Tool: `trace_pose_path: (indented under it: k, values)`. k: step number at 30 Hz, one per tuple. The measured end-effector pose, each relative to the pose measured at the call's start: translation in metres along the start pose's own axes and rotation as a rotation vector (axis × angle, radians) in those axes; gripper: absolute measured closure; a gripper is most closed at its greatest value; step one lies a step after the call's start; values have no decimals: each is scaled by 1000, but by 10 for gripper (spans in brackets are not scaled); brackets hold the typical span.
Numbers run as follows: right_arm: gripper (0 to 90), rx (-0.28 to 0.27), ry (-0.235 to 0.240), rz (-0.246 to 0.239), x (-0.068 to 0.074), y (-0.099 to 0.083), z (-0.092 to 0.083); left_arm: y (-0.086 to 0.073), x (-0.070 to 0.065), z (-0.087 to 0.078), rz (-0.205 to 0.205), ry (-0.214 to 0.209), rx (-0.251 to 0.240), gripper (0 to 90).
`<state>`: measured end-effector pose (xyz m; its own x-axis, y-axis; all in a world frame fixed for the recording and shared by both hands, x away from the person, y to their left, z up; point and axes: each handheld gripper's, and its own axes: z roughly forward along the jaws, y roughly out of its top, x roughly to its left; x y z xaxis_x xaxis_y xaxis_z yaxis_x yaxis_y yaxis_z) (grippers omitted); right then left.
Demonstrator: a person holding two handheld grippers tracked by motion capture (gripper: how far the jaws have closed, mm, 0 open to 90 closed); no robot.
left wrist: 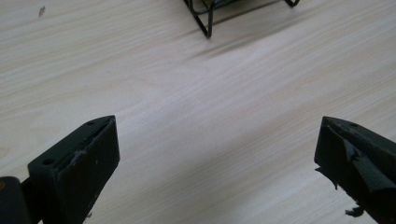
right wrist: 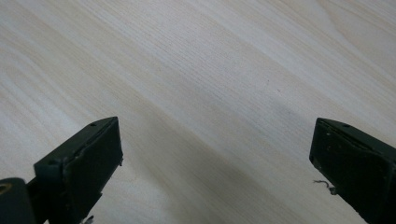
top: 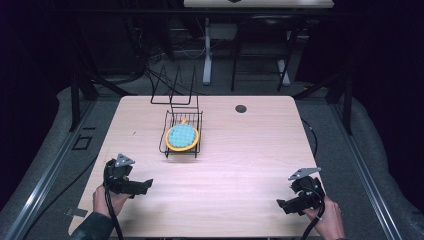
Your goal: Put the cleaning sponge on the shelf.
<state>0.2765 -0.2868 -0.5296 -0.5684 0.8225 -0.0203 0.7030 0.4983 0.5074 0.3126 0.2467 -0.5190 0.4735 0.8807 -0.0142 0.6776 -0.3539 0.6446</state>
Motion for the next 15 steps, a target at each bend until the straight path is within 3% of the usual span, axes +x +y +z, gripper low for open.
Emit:
trace_pose_path:
  k: [15]
  values:
    - [19,-5,-3,8,-3,-2,1,1,6,11,-2,-21,29,1]
